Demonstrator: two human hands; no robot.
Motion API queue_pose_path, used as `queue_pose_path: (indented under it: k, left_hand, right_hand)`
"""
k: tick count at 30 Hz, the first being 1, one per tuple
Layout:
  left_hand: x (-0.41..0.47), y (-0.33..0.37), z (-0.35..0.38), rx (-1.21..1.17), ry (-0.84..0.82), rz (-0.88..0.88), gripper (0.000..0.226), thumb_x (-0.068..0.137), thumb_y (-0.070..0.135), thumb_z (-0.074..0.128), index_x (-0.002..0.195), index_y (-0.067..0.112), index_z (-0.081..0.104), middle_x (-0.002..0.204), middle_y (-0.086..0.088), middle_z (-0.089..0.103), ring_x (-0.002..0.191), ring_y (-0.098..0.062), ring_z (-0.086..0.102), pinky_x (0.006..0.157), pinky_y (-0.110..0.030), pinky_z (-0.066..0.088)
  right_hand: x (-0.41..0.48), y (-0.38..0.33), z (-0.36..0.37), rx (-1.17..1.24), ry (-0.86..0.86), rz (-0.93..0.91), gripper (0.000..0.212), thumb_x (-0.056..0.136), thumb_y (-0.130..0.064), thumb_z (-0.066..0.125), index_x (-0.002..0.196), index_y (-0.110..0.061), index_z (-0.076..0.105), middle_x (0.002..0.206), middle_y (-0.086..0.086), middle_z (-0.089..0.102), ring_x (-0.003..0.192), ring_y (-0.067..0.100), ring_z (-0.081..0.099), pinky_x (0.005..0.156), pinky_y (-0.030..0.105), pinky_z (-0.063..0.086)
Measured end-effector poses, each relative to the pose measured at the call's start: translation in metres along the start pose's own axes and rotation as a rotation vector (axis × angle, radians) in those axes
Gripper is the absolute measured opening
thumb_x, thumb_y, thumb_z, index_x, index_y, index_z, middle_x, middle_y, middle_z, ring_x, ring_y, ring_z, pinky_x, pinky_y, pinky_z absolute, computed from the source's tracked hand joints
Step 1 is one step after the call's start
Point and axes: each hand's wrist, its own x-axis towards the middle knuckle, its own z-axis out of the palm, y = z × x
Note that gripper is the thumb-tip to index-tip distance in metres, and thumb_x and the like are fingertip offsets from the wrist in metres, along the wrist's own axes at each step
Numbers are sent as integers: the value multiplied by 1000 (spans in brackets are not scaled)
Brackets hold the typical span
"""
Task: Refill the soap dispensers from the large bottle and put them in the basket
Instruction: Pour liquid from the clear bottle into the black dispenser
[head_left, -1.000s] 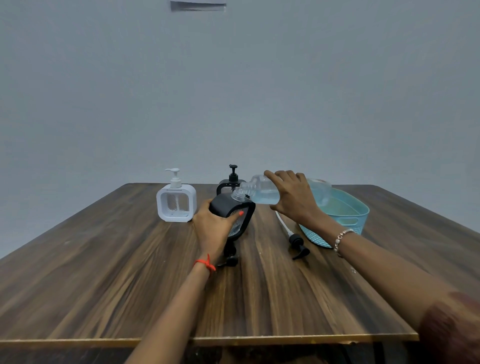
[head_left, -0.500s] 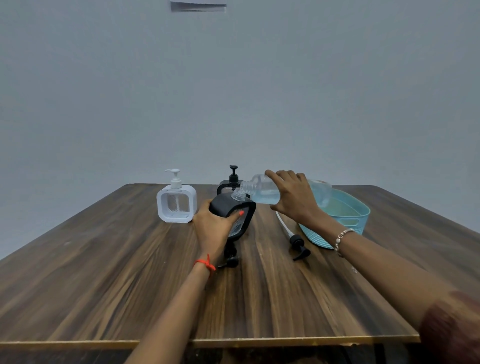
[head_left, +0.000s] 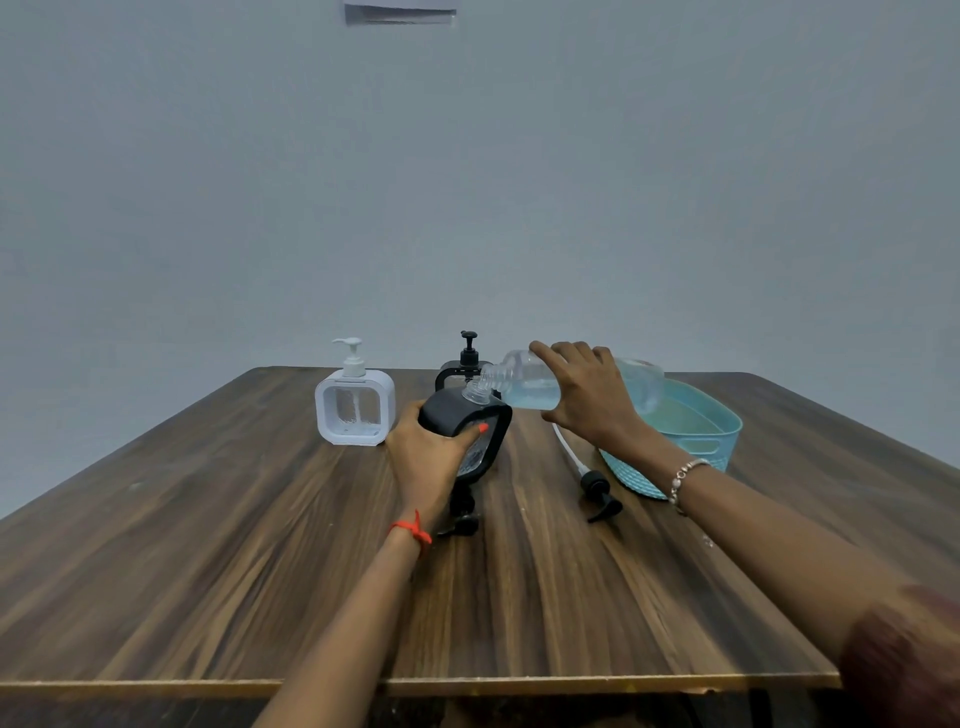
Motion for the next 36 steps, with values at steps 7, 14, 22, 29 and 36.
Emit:
queue_pose_path:
  k: [7,14,22,29,36]
  left_hand:
    - [-1,0,-4,-4,10,2,51,54,27,88,96,10,64,87,-3,67,80,-17,62,67,-25,48]
    - [1,-1,-5,-4,1,-4,51,54,27,89,94,11,63,85,-3,67,79,-18,63,68,-27,51]
    - [4,2,-9,-33,7,2,53,53,27,89,96,8,65,85,-3,67,79,-18,63,70,-29,53]
    - [14,3,-15,-94,-13,-56,54,52,28,90,97,10,66,87,-4,70,81,-18,66,71,-27,54]
    - [21,-3,-25,-125,-47,-66,53,55,22,89,99,5,66,88,-7,71,81,-18,67,68,-23,54]
  right_hand:
    - [0,-3,0,22,-24,5,73,45,-9,83,114,-5,60,94,19,66,82,38,62,75,46,46]
    - [3,-4,-1,30,-57,20,72,56,-11,79,124,-7,54,106,19,63,96,38,57,84,45,40]
    - [14,-12,-7,244,-32,120,75,62,-23,79,129,-11,48,106,13,62,96,32,56,80,38,39]
    - [22,-9,-12,875,-6,441,69,53,-19,90,111,-17,53,90,0,63,78,6,58,64,12,45]
    - [11,0,14,1242,-161,660,66,50,-18,90,108,-20,59,106,12,66,99,28,64,79,38,56]
